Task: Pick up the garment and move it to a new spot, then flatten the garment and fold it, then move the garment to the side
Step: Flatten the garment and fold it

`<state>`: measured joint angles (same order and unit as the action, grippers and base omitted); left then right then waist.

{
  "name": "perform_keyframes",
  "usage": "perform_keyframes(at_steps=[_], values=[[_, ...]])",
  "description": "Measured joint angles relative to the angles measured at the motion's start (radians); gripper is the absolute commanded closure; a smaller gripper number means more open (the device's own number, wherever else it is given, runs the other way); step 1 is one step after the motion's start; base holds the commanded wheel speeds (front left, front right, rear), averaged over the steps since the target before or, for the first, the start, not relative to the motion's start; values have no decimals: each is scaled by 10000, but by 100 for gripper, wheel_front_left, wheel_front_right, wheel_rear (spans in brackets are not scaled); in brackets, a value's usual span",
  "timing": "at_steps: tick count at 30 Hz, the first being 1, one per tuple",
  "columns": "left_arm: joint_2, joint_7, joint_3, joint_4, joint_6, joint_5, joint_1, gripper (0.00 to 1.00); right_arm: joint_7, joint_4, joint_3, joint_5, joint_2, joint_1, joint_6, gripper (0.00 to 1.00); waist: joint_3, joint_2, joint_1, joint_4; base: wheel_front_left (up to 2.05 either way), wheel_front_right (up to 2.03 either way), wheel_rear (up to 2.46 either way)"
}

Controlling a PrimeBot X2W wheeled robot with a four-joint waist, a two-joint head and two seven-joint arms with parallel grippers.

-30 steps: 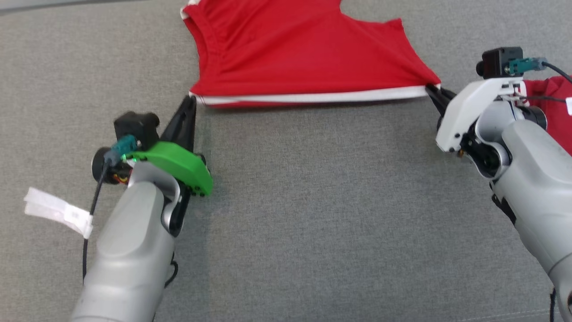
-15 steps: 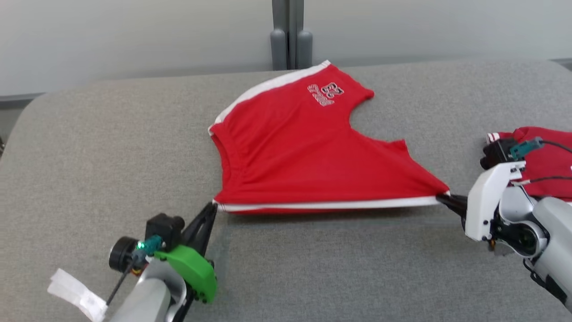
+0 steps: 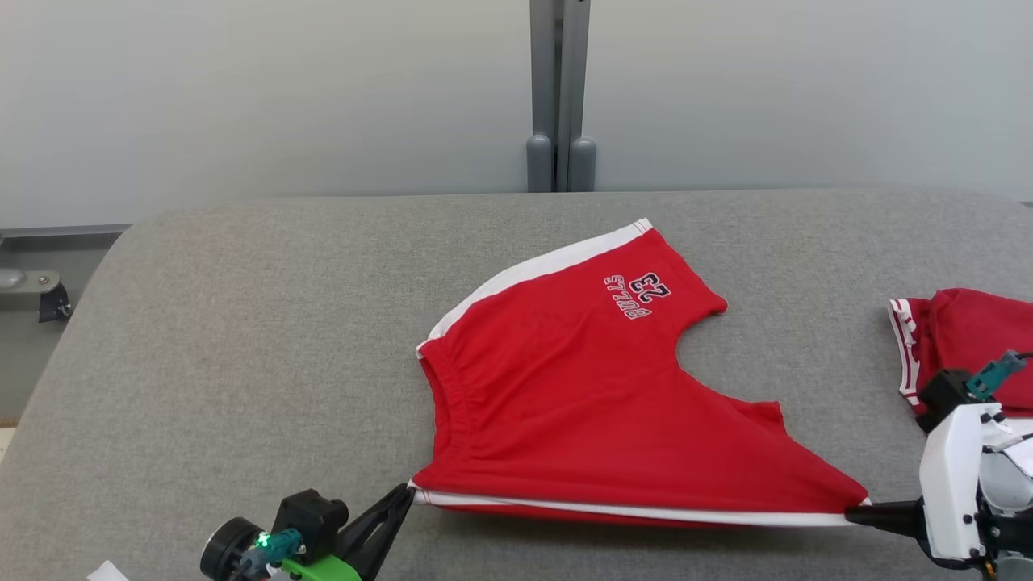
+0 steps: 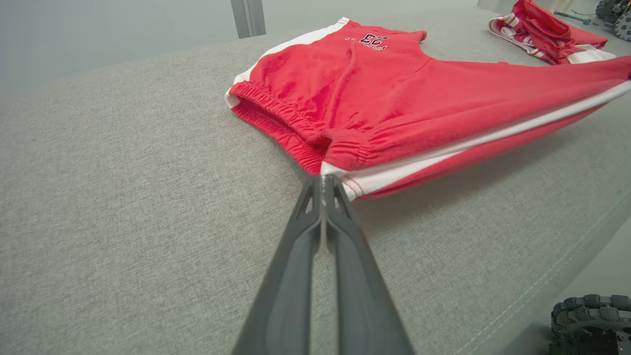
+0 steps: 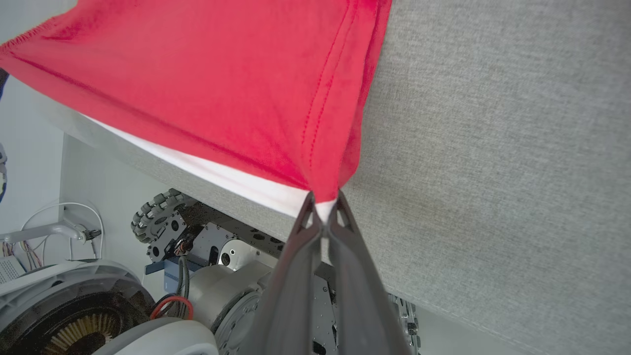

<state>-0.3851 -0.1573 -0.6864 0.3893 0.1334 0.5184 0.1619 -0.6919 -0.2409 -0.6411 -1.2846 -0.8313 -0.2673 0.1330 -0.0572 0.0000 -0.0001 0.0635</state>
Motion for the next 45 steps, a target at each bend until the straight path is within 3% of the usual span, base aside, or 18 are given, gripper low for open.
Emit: perform_keyframes(at_steps=[5, 15, 31, 36, 45], values=[[-353, 330, 115, -1210, -167, 117, -197, 100, -418, 742, 865, -10, -391, 318, 0, 100, 140, 0, 0, 127, 0, 0, 0], [-75, 359, 247, -1465, -637, -525, 1534, 100, -1521, 757, 2522, 1417, 351, -1789, -10, 100, 1155, 0, 0, 353, 0, 0, 0], [1582, -686, 127, 738, -635, -966, 4088, 100, -3776, -1448, 4121, 4368, 2512, -6049, -15, 100, 3483, 0, 1, 1146, 0, 0, 0], [2021, -903, 142, 1407, -552, -988, 4638, 100, -3992, -1877, 4307, 5095, 2855, -6854, -15, 100, 4024, 0, 1, 1521, 0, 0, 0], [2627, -1020, 334, 2159, -405, -1009, 5334, 100, -3580, -2226, 3871, 5745, 2846, -7708, -15, 100, 4796, 0, 1, 2055, 0, 0, 0]])
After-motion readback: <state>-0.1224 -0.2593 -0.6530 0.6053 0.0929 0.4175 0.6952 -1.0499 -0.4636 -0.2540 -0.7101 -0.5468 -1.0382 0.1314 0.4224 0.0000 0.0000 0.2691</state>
